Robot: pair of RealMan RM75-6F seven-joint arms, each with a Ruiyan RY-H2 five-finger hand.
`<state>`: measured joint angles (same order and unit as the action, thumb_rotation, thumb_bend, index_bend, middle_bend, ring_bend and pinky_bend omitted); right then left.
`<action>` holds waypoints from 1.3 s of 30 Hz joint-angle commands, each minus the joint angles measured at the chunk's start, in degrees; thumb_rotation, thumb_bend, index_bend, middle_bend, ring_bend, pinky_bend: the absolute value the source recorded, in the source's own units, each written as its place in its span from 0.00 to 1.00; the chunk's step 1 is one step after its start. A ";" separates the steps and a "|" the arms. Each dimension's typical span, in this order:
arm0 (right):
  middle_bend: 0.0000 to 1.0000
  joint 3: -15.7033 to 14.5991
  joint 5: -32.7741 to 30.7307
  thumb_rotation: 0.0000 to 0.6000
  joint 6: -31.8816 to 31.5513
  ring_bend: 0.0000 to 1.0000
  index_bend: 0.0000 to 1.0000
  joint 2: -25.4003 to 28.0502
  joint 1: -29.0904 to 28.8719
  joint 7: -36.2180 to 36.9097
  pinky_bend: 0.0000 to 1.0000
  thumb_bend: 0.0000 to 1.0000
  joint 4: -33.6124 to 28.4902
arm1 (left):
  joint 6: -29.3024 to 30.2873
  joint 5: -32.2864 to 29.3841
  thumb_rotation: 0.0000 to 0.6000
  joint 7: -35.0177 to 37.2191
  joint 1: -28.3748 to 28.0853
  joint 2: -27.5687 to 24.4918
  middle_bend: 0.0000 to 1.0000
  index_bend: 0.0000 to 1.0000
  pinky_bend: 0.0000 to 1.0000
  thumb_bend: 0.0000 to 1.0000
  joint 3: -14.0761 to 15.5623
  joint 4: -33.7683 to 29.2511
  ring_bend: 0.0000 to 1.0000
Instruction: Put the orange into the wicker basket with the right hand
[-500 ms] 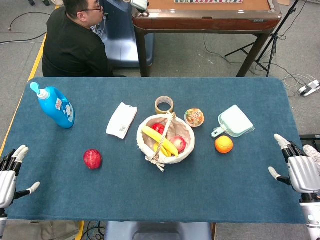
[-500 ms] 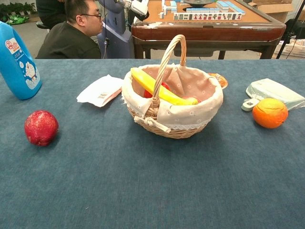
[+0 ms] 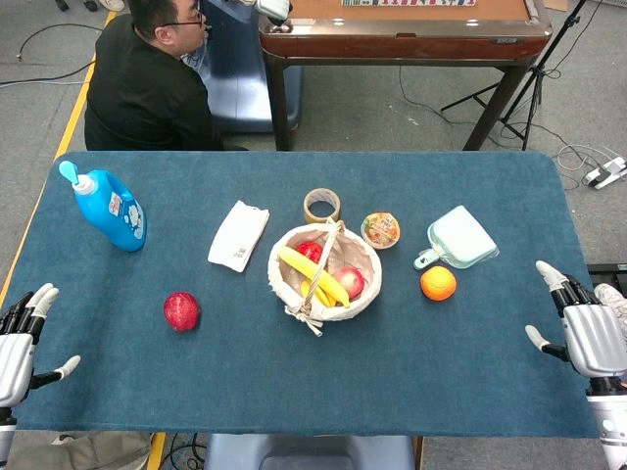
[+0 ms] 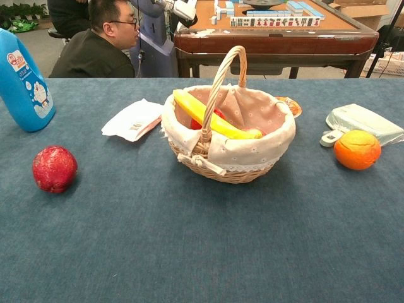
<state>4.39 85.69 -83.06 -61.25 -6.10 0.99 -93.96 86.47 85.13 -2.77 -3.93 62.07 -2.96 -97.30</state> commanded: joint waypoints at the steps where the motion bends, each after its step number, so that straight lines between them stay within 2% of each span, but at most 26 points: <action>1: 0.17 0.07 -1.06 1.00 3.02 0.16 0.04 0.54 -1.46 -1.71 0.36 0.20 -0.66 | -0.08 0.04 1.00 -0.04 -0.06 0.01 0.00 0.04 0.08 0.17 0.02 -0.02 0.00; 7: 0.17 1.52 -5.21 1.00 11.44 0.16 0.04 1.14 -6.39 -7.57 0.36 0.12 -3.37 | 0.03 0.12 1.00 -0.09 0.03 0.08 0.00 0.04 0.08 0.17 0.13 -0.12 0.00; 12: 0.15 3.15 -9.26 1.00 18.55 0.16 0.04 -0.85 -11.44 -11.31 0.36 0.05 -3.00 | 0.20 0.08 1.00 -0.03 0.26 0.05 0.00 0.04 0.08 0.17 0.29 -0.03 0.00; 17: 0.15 4.31 -13.23 1.00 23.89 0.16 0.04 -4.22 -15.70 -14.23 0.36 0.05 -0.09 | 0.29 -0.15 1.00 0.25 0.53 0.02 0.00 0.04 0.08 0.17 0.41 0.24 0.00; 21: 0.21 4.83 -16.70 1.00 28.14 0.16 0.12 -7.55 -19.14 -16.65 0.36 0.05 3.50 | 0.64 -0.09 1.00 0.44 0.74 0.02 0.00 0.04 0.08 0.17 0.41 0.32 0.00; 24: 0.21 4.82 -19.06 1.00 30.94 0.16 0.12 -9.59 -21.27 -18.17 0.36 0.05 6.14 | 0.77 -0.29 1.00 0.56 0.93 -0.09 0.00 0.04 0.08 0.17 0.43 0.45 0.00; 34: 0.21 4.29 -23.55 1.00 35.30 0.16 0.12 -13.90 -25.11 -19.72 0.36 0.07 11.68 | 0.64 -0.62 1.00 0.69 1.13 -0.11 0.00 0.04 0.08 0.17 0.47 0.75 0.00; 39: 0.25 3.60 -24.49 1.00 36.08 0.17 0.19 -15.49 -26.25 -20.43 0.37 0.14 13.69 | 0.67 -0.62 1.00 0.70 1.12 -0.08 0.00 0.04 0.08 0.17 0.37 0.81 0.00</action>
<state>8.23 61.57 -47.29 -76.37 -32.04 -19.17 -80.65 87.15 84.52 -2.07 -2.82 61.99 -2.58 -96.50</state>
